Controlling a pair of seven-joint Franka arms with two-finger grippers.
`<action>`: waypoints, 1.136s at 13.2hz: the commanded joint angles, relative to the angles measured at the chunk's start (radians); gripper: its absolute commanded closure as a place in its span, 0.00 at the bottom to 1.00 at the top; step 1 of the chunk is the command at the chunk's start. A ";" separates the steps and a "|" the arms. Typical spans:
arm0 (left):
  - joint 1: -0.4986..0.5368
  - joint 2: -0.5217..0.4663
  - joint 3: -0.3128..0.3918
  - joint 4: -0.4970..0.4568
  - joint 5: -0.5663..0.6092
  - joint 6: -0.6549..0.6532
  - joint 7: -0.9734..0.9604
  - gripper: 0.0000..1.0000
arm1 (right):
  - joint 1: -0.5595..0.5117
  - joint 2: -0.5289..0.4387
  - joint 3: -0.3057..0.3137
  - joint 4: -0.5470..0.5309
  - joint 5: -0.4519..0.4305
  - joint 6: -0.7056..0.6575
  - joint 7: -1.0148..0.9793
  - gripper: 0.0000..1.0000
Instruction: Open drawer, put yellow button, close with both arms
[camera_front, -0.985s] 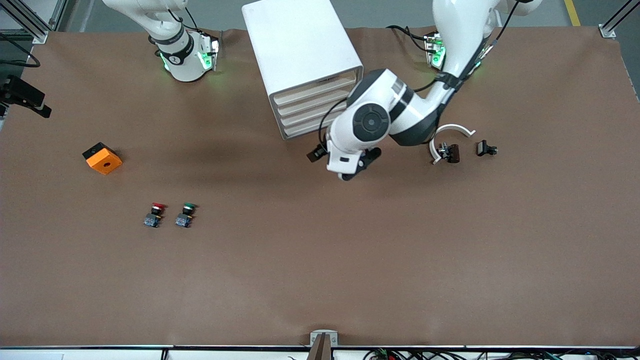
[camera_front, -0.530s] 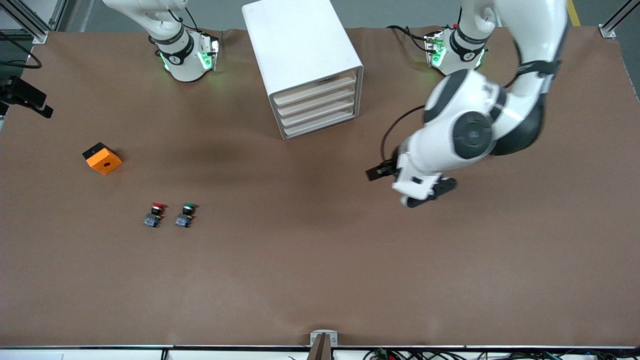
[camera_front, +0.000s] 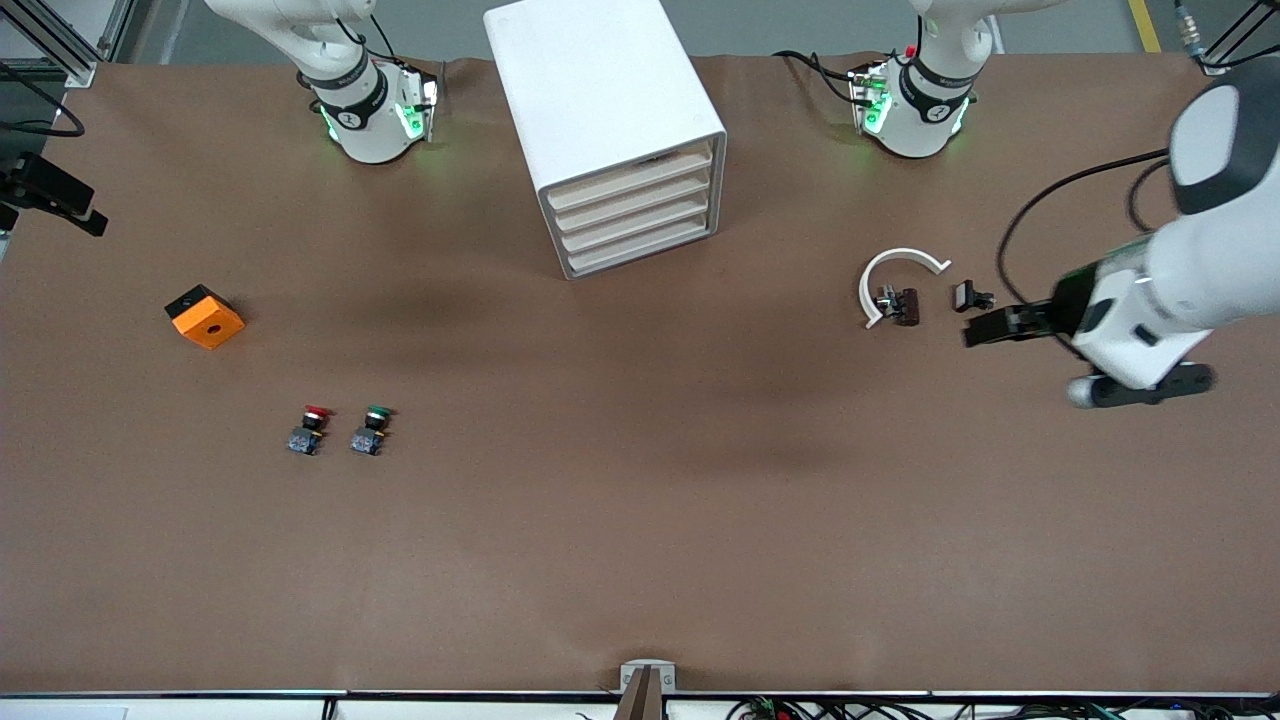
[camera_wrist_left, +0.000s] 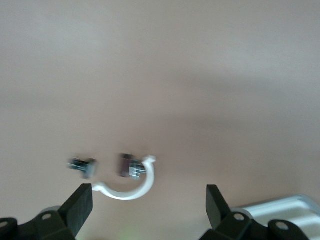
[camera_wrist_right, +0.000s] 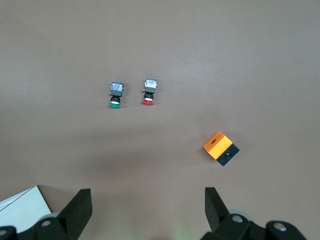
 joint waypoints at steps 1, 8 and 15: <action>0.093 -0.071 -0.015 -0.044 0.048 0.006 0.140 0.00 | -0.009 -0.018 0.008 -0.008 0.011 0.001 0.010 0.00; 0.227 -0.242 -0.016 -0.220 0.045 0.162 0.323 0.00 | -0.010 -0.019 0.008 -0.009 0.011 -0.008 0.010 0.00; -0.075 -0.252 0.218 -0.188 0.045 0.173 0.304 0.00 | -0.009 -0.019 0.008 -0.009 0.011 -0.008 0.016 0.00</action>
